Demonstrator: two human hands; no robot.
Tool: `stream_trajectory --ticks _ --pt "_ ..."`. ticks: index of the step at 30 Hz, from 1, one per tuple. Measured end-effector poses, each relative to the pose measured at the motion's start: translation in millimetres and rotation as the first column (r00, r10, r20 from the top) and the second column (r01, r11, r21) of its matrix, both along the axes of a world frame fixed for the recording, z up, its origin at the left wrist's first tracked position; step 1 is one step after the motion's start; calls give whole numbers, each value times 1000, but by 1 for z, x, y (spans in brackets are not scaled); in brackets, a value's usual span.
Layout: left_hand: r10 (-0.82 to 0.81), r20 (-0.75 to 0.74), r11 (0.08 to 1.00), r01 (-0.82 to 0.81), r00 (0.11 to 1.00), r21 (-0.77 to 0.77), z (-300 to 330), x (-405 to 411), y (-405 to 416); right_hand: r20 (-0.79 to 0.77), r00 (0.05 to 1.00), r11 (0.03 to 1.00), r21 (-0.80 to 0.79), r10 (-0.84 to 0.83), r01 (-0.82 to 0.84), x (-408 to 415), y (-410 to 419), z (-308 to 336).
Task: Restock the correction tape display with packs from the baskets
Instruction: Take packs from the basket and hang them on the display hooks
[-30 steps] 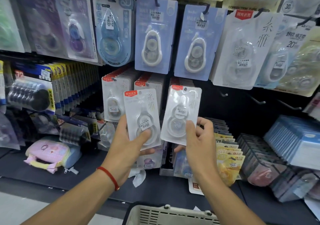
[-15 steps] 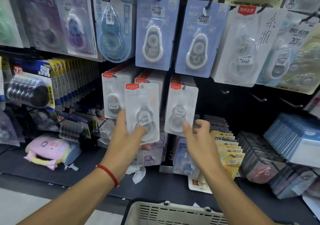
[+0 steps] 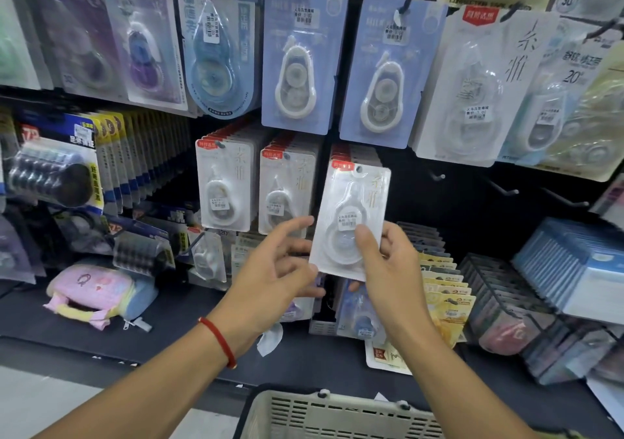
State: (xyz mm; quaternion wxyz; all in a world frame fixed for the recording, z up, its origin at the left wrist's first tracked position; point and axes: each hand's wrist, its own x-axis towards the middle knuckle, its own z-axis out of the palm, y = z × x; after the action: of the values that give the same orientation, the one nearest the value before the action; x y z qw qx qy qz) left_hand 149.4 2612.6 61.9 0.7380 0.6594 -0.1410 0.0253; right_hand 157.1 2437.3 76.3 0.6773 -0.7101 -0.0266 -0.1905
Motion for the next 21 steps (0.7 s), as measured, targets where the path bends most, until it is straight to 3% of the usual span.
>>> stream_trajectory --ticks 13,15,18,20,21 --pt "-25 16 999 25 1000 -32 9 -2 -3 7 999 996 70 46 -47 3 -6 8" --pt "-28 -21 999 28 999 23 6 3 -2 -27 999 999 -34 18 -18 6 -11 7" --pt "26 40 972 -35 999 231 0 11 1 -132 989 939 -342 -61 13 12 -19 -2" --pt "129 173 882 -193 976 430 -7 18 5 -133 972 766 -640 -195 66 14 -25 -13" --pt "168 262 821 -282 950 497 -9 21 8 -41 972 655 -745 -230 124 13 -25 -17"
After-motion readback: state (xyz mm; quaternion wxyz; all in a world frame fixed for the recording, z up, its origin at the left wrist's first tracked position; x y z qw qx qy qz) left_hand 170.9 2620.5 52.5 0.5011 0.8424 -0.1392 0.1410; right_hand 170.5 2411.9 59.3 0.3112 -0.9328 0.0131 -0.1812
